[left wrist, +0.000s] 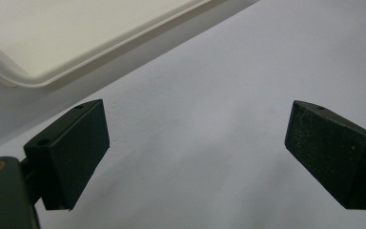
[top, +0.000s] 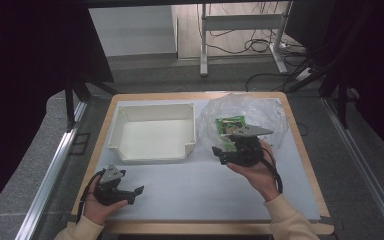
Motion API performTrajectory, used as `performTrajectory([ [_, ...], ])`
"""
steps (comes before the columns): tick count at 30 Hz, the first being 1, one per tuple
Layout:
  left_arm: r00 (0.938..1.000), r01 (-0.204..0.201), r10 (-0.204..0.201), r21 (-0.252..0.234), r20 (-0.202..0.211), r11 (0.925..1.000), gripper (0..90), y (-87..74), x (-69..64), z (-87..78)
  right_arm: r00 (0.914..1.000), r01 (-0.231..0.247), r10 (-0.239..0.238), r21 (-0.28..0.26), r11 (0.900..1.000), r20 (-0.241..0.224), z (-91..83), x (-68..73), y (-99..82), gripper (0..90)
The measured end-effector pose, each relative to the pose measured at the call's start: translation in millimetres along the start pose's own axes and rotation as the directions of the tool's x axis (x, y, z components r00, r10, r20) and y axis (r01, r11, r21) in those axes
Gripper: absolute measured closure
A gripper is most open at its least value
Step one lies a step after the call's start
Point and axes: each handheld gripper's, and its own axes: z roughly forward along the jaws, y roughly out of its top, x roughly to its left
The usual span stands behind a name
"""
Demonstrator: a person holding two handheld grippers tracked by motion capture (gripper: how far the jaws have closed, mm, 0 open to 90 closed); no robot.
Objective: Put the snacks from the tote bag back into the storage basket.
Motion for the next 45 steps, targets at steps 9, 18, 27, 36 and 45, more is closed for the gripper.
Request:
performTrajectory([
  [9, 1.0, 0.0, 0.0, -0.001, 0.001, 1.0, 7.9, 0.0, -0.2, -0.1, 1.0, -0.002, 0.002, 0.013, 0.9999, 0.007, 2.7, -7.8, 7.3, 23.7],
  [18, 1.0, -0.006, 0.006, 0.003, 0.006, 1.0, 7.9, 0.1, -0.1, -0.7, 0.9993, -0.034, 0.034, 0.005, 0.9994, 0.016, 2.6, -18.5, 15.9, 24.3],
  [27, 0.9998, -0.013, 0.013, 0.001, 0.012, 0.9999, 7.9, 0.0, -0.1, -1.5, 0.9971, -0.061, 0.06, 0.014, 0.998, 0.046, 4.8, -32.2, 26.4, 24.6],
  [36, 0.9999, -0.011, 0.011, 0.001, 0.012, 0.9999, 7.9, 0.1, -0.7, -1.6, 0.9941, -0.084, 0.082, 0.031, 0.996, 0.071, 7.0, -47.2, 34.9, 24.7],
  [45, 0.9999, -0.011, 0.011, 0.0, 0.013, 0.9999, 7.9, 0.0, -0.6, -2.0, 0.9905, -0.111, 0.106, 0.063, 0.9918, 0.089, 15.8, -64.0, 38.8, 24.8],
])
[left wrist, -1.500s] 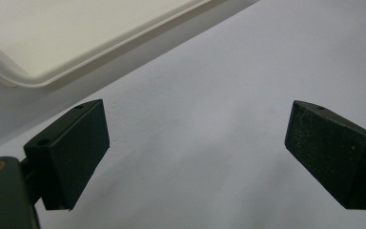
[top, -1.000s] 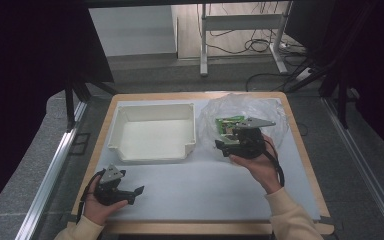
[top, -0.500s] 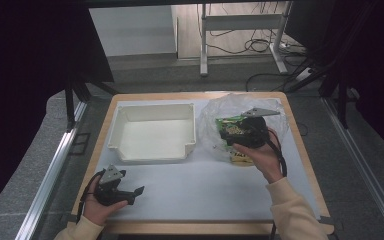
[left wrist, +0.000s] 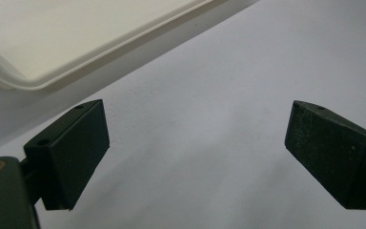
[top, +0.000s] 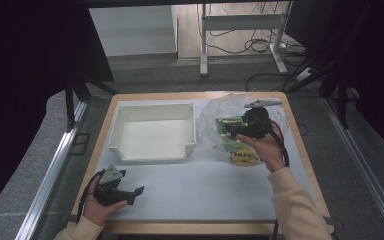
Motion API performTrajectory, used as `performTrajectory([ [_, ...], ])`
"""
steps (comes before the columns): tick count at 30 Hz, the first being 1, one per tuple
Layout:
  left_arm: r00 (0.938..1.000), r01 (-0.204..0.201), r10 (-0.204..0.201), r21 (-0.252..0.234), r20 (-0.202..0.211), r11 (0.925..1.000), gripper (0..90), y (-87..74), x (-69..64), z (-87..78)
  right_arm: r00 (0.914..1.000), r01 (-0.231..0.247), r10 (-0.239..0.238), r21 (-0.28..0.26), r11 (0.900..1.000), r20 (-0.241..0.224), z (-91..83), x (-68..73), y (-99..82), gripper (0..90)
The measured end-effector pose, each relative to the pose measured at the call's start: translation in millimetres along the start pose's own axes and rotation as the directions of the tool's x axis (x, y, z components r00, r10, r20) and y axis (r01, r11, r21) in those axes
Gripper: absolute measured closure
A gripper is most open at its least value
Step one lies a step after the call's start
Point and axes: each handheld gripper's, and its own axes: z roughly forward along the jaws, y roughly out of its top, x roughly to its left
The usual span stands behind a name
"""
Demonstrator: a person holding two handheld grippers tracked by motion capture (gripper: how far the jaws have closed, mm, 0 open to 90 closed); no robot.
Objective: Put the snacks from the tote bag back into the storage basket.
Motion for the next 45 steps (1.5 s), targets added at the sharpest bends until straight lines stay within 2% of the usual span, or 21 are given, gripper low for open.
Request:
performTrajectory([
  [10, 1.0, -0.001, 0.001, 0.001, 0.001, 1.0, 7.9, 0.0, 0.0, 0.0, 0.9995, -0.023, 0.023, 0.02, 0.9995, 0.024, 8.4, -12.2, 5.2, 25.0],
  [25, 1.0, -0.003, 0.003, 0.004, 0.004, 1.0, 7.9, -0.1, 0.0, 0.3, 0.994, -0.087, 0.083, 0.052, 0.9948, 0.071, 25.1, -36.6, 5.2, 25.1],
  [35, 1.0, -0.001, 0.001, 0.004, 0.006, 1.0, 7.8, -0.1, 0.3, 0.1, 0.9878, -0.131, 0.123, 0.081, 0.988, 0.095, 37.3, -52.3, 4.3, 25.0],
  [45, 1.0, 0.003, -0.003, -0.004, 0.008, 1.0, 7.9, 0.0, 0.4, -0.1, 0.9781, -0.185, 0.171, 0.116, 0.9759, 0.118, 52.9, -68.7, 0.2, 25.0],
])
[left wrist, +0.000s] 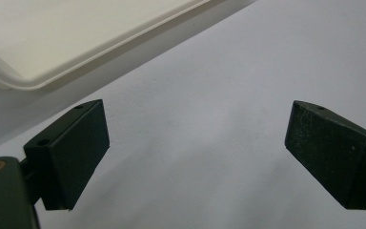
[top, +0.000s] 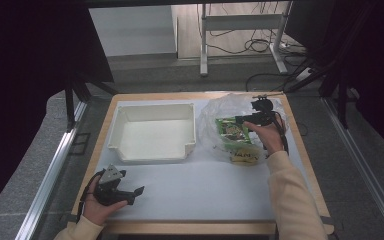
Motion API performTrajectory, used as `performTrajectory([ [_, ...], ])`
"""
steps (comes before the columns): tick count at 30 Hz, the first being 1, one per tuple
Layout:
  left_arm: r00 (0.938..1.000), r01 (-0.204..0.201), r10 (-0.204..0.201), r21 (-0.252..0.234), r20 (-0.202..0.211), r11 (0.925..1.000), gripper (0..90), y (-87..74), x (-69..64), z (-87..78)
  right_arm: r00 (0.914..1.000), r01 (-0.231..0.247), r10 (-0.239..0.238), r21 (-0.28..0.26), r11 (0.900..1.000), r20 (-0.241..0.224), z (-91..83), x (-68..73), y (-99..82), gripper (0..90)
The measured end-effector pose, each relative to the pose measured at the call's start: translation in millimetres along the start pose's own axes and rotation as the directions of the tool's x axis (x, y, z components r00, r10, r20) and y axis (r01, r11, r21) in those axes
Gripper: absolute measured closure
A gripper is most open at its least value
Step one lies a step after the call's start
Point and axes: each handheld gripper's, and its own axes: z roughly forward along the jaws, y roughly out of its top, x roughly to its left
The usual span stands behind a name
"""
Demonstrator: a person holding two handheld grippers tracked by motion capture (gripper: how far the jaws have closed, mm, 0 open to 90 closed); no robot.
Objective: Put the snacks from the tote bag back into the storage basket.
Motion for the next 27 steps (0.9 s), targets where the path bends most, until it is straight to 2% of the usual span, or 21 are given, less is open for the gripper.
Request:
performTrajectory([
  [8, 1.0, 0.001, -0.001, -0.001, 0.001, 1.0, 7.9, 0.1, 0.0, 0.0, 0.9997, -0.018, 0.017, 0.048, 0.9987, 0.02, 13.3, -6.0, -1.6, 26.0],
  [18, 1.0, 0.0, 0.0, -0.002, 0.002, 1.0, 7.9, 0.1, 0.0, -0.4, 0.9995, -0.029, 0.028, 0.095, 0.9951, 0.015, 28.4, -7.9, 2.3, 29.2],
  [27, 1.0, 0.001, -0.001, -0.003, 0.003, 1.0, 7.9, 0.1, 0.2, -0.3, 0.9991, -0.038, 0.035, 0.111, 0.9931, 0.025, 38.4, -11.5, 1.7, 32.7],
])
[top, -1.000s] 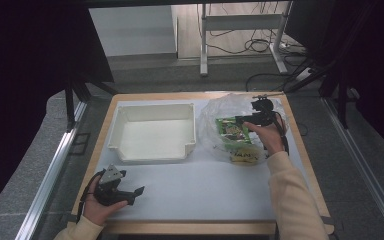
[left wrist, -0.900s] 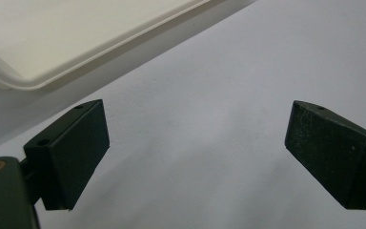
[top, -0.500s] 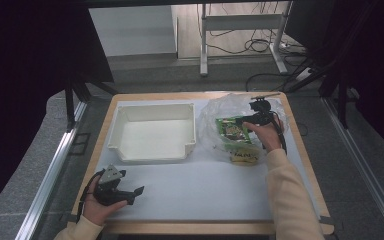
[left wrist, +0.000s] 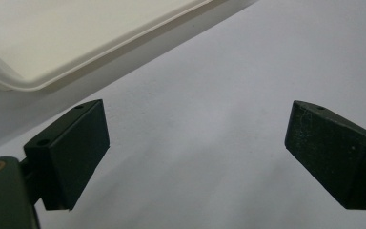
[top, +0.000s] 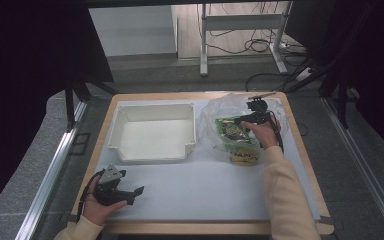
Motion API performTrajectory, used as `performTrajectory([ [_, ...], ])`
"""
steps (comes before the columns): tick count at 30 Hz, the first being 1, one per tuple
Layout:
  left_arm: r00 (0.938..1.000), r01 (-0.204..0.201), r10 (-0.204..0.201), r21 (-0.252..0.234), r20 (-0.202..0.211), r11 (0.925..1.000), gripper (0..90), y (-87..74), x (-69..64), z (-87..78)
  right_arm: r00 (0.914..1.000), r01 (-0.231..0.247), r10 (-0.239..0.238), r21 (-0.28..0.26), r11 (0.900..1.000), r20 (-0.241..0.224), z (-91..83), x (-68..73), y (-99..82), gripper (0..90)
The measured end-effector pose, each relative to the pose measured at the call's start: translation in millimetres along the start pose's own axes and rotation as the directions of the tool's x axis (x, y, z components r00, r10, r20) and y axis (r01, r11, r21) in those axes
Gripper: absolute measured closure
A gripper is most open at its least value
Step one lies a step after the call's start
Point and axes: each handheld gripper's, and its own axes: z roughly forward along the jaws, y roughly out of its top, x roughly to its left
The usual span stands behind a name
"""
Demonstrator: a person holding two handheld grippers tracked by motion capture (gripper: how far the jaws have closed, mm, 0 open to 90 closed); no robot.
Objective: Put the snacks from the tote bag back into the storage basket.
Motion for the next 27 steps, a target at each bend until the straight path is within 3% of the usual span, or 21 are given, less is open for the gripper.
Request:
performTrajectory([
  [21, 1.0, 0.0, 0.0, 0.0, 0.0, 1.0, 7.9, 0.0, 0.2, -0.5, 0.9993, -0.037, 0.037, 0.07, 0.9968, 0.01, 12.8, -8.7, -3.2, 38.8],
  [27, 1.0, 0.0, 0.0, 0.0, 0.0, 1.0, 7.9, -0.1, 0.2, -0.3, 0.9994, -0.029, 0.027, 0.084, 0.9961, 0.021, 15.8, -8.8, -3.8, 39.9],
])
